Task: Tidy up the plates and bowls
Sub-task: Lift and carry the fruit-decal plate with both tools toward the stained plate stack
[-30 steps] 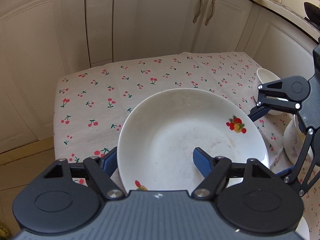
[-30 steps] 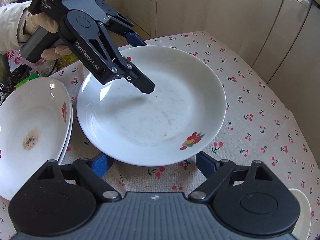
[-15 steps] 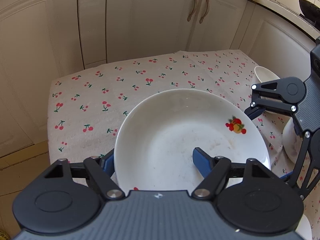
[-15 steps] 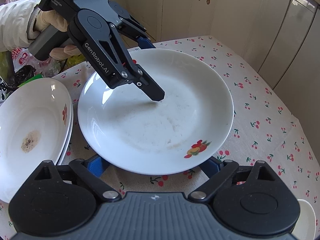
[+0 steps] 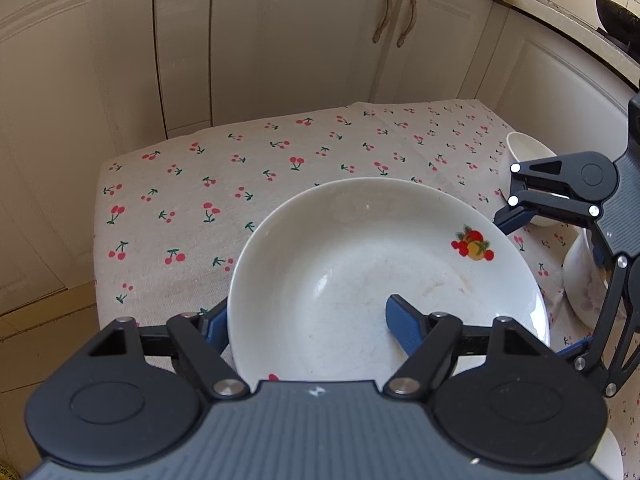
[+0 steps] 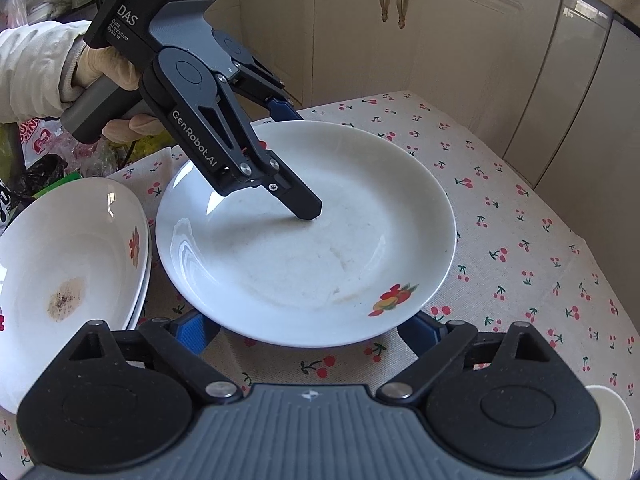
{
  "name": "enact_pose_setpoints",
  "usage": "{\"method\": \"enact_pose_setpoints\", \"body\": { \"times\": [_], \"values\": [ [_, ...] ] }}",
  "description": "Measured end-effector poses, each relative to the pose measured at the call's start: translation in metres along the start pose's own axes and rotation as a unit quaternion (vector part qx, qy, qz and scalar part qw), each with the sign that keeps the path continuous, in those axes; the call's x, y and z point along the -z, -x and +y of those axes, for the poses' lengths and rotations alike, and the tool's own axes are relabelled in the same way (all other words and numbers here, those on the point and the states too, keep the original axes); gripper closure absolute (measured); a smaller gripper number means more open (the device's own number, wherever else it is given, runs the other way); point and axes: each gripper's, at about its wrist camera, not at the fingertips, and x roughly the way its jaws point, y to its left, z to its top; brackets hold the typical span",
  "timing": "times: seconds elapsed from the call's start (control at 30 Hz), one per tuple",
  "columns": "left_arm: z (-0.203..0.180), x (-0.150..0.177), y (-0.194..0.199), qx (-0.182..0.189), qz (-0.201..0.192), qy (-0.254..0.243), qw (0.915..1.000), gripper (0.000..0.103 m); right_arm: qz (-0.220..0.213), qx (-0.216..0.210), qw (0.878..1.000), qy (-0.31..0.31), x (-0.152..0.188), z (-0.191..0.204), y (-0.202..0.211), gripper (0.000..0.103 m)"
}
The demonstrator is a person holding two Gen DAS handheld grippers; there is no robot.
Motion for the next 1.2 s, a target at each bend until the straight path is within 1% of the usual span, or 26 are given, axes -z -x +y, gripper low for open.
{"method": "enact_pose_setpoints", "body": {
  "times": [0.3, 0.57, 0.87, 1.2],
  "values": [
    [0.000, 0.001, 0.002, 0.004, -0.007, 0.001, 1.0000, 0.026, 0.001, 0.008, 1.000, 0.001, -0.001, 0.002, -0.001, 0.006],
    [-0.003, -0.001, 0.011, 0.003, -0.017, -0.001, 0.9998, 0.026, -0.003, 0.014, 1.000, 0.004, -0.004, 0.006, 0.008, 0.006],
    [-0.015, -0.006, 0.041, -0.004, -0.035, -0.009, 0.9993, 0.026, -0.012, 0.025, 1.000, 0.011, -0.011, 0.019, 0.029, 0.006],
    [-0.040, 0.007, 0.084, -0.016, -0.051, -0.021, 0.9984, 0.026, -0.027, 0.034, 0.999, 0.015, -0.013, 0.054, 0.061, 0.006]
  ]
}}
